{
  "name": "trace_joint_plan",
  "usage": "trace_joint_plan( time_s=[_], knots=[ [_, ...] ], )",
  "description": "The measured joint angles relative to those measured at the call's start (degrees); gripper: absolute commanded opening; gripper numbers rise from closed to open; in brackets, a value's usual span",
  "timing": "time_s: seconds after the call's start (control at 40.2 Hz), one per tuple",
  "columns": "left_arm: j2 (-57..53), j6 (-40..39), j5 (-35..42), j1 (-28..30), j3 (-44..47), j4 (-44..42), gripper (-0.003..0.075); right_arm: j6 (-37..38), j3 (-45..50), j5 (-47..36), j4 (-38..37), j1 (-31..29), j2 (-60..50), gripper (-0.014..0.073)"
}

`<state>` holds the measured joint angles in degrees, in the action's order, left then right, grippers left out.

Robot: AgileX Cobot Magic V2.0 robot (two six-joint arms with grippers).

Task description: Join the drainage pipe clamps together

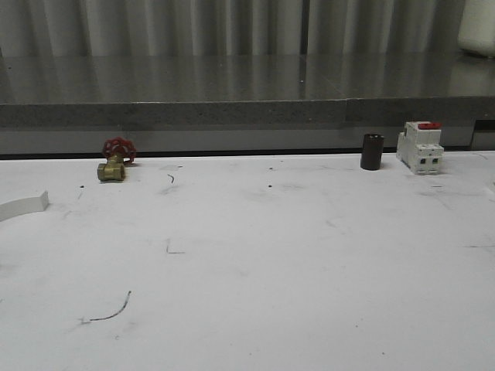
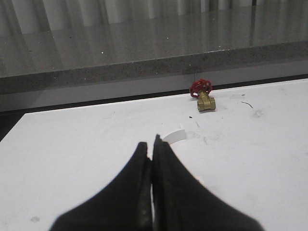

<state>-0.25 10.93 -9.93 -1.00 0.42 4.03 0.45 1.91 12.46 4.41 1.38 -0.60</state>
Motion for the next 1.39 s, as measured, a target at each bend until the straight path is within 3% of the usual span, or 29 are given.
trace_joint_plan(
  time_s=[1.392],
  knots=[
    [0.0,0.0,2.1,0.0,0.0,0.0,-0.0020,0.0,0.0,-1.1,0.0,0.0,0.0,-0.0120]
  ],
)
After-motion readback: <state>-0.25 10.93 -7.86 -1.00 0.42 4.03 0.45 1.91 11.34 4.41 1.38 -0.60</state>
